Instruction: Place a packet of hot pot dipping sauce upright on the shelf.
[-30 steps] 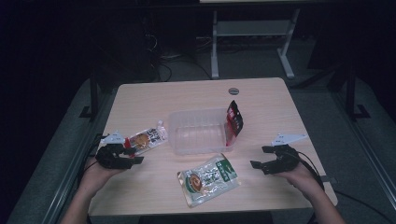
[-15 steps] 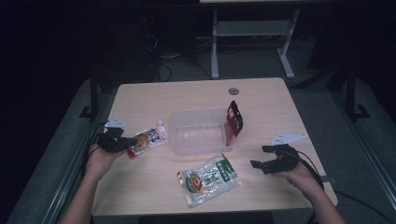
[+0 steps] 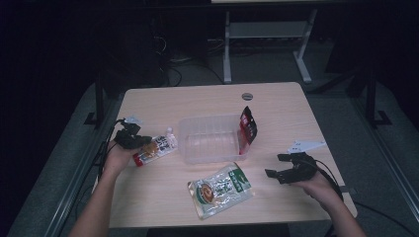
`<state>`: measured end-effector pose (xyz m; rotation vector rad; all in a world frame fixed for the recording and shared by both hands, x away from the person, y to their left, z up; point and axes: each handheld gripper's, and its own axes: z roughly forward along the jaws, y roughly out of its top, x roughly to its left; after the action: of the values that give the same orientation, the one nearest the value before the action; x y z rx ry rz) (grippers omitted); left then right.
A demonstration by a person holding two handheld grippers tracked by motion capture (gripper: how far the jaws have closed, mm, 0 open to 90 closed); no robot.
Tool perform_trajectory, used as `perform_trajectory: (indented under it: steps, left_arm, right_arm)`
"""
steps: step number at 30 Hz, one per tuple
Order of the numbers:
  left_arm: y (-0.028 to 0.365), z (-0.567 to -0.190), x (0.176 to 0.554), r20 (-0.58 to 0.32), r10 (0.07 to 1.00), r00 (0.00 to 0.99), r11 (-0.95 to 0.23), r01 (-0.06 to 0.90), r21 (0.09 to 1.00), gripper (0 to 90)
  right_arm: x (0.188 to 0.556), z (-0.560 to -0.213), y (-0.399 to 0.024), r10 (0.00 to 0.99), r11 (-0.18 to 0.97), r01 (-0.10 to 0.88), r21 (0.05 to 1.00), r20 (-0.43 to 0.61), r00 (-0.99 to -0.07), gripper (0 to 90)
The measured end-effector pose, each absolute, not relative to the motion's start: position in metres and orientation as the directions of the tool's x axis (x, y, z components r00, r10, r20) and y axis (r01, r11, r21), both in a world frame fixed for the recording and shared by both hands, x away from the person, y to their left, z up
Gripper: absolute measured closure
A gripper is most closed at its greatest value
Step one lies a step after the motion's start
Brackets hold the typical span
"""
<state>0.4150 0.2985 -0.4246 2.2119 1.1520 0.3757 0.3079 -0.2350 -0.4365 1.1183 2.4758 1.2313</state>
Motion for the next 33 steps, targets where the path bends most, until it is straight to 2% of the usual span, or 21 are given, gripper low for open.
perform_trajectory:
  steps: [8, 18, 23, 33]
  left_arm:
    - [0.292, -0.443, 0.432, -0.024, 0.834, 0.551, -0.428, 0.674, 0.602, 90.0]
    - [0.288, -0.447, 0.429, 0.001, 0.796, 0.605, -0.502, 0.661, 0.558, 90.0]
    - [0.285, -0.446, 0.423, -0.013, 0.785, 0.619, -0.517, 0.667, 0.537, 90.0]
    - [0.289, -0.447, 0.402, -0.080, 0.768, 0.635, -0.493, 0.667, 0.559, 90.0]
  right_arm:
    - [0.308, -0.437, -0.236, 0.684, 0.382, 0.552, 0.741, 0.175, -0.708, 17.6]
    - [0.307, -0.438, -0.235, 0.685, 0.382, 0.559, 0.736, 0.180, -0.706, 17.7]
    - [0.307, -0.438, -0.235, 0.686, 0.383, 0.558, 0.736, 0.178, -0.706, 17.7]
    - [0.307, -0.437, -0.236, 0.688, 0.379, 0.562, 0.736, 0.182, -0.702, 17.8]
